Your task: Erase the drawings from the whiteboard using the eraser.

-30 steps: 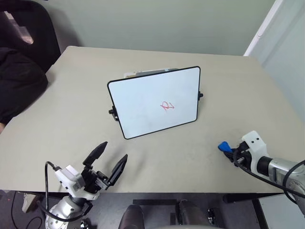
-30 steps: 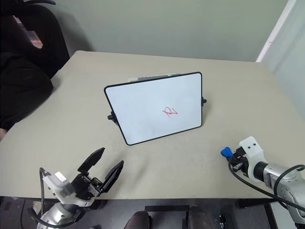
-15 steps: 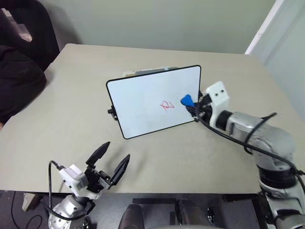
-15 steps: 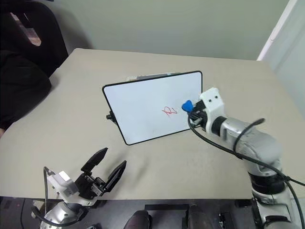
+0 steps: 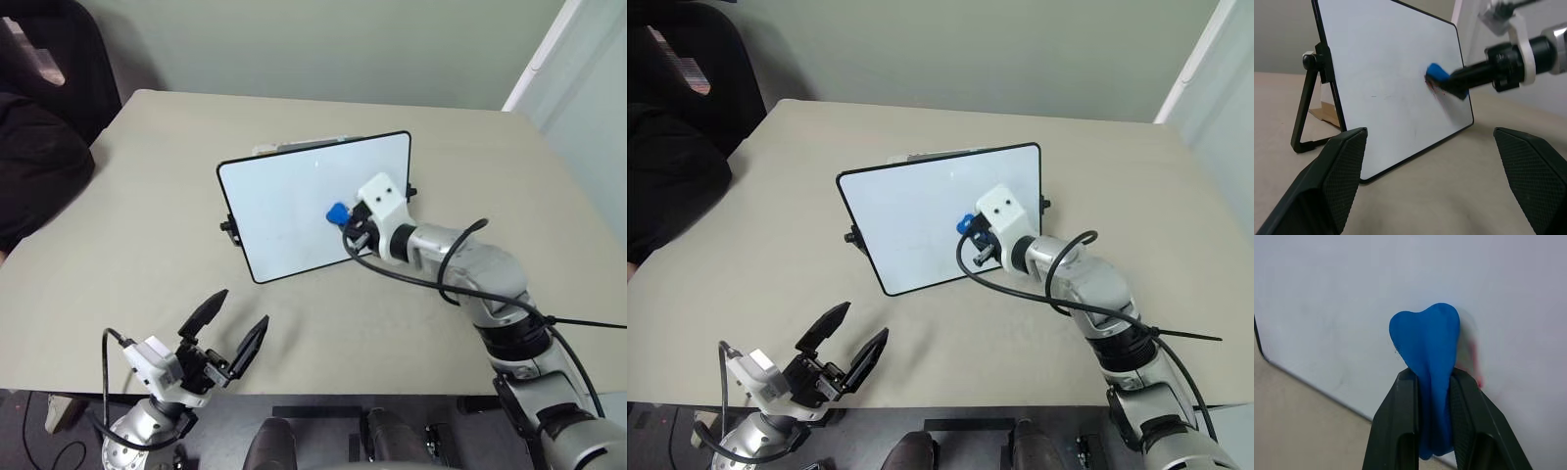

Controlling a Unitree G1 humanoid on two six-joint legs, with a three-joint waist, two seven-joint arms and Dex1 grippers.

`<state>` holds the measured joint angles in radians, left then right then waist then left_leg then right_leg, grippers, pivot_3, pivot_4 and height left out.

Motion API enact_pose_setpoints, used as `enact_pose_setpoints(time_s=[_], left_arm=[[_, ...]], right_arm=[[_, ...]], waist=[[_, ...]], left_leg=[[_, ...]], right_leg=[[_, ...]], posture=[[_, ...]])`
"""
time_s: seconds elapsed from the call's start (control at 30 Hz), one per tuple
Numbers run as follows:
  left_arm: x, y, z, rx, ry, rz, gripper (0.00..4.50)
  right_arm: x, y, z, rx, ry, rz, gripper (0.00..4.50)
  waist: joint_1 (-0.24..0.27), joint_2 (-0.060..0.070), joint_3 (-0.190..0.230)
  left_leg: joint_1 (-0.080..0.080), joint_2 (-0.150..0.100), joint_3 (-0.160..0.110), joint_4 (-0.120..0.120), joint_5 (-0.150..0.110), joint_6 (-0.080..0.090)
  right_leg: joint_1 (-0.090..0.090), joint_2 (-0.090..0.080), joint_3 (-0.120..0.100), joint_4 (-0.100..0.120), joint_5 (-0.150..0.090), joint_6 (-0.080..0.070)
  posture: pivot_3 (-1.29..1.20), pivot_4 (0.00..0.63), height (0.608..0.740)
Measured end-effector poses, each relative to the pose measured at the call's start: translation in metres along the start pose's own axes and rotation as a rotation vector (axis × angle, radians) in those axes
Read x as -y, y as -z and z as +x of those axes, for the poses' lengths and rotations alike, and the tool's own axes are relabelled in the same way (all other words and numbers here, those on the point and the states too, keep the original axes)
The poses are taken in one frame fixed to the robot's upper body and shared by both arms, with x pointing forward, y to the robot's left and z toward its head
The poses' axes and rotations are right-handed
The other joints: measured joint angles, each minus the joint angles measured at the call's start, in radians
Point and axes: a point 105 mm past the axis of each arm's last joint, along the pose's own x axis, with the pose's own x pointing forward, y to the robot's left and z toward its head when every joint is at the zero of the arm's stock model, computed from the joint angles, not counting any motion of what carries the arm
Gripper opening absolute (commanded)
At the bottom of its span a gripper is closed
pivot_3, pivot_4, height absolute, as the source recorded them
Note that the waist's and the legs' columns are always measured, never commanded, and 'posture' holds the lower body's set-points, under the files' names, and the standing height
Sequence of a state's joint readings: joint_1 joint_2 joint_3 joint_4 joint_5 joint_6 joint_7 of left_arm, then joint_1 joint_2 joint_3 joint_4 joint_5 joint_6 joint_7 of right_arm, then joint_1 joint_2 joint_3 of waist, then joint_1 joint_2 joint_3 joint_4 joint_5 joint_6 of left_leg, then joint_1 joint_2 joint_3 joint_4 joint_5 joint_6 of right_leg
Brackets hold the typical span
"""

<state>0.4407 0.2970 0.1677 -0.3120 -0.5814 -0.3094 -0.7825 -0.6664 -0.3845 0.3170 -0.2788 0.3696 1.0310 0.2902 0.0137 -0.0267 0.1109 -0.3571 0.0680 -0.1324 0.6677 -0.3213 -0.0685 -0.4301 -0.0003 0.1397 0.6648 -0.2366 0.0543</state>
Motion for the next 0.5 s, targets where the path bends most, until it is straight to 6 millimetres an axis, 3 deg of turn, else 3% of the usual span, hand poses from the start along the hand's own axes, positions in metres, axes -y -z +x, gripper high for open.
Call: enact_pose_setpoints(time_s=[0.17, 0.27, 0.33, 0.5], left_arm=[[-0.002, -0.001, -0.001, 0.000, -0.007, 0.006, 4.50], [-0.002, -0.001, -0.001, -0.002, -0.007, 0.004, 4.50], [-0.002, 0.000, -0.002, -0.003, -0.008, 0.003, 4.50], [-0.001, 0.000, -0.002, -0.005, -0.006, 0.000, 4.50]], right_arm=[[0.003, 0.025, 0.002, -0.087, 0.016, 0.018, 0.60], [0.005, 0.025, 0.002, -0.089, 0.025, 0.007, 0.60], [0.007, 0.017, 0.003, -0.069, 0.031, -0.001, 0.60], [0.027, -0.036, 0.000, 0.080, 0.096, -0.026, 0.60]], waist=[[-0.002, 0.000, 0.000], [-0.004, 0.000, 0.000], [-0.005, 0.000, 0.000], [-0.010, 0.001, 0.001]], left_leg=[[0.000, 0.000, 0.001, 0.001, 0.003, -0.005], [0.000, 0.000, 0.001, 0.001, 0.004, -0.005], [-0.001, 0.000, 0.001, 0.001, 0.005, -0.005], [-0.001, 0.000, 0.001, -0.001, 0.006, -0.003]], right_leg=[[0.000, 0.000, 0.000, 0.000, 0.004, -0.007], [0.000, 0.001, 0.000, 0.000, 0.006, -0.010], [-0.001, 0.001, 0.000, 0.000, 0.006, -0.010], [-0.002, 0.001, 0.000, 0.000, 0.007, -0.012]], posture=[[0.00, 0.150, 0.740], [0.00, 0.150, 0.740], [0.00, 0.150, 0.740], [0.00, 0.150, 0.740]])
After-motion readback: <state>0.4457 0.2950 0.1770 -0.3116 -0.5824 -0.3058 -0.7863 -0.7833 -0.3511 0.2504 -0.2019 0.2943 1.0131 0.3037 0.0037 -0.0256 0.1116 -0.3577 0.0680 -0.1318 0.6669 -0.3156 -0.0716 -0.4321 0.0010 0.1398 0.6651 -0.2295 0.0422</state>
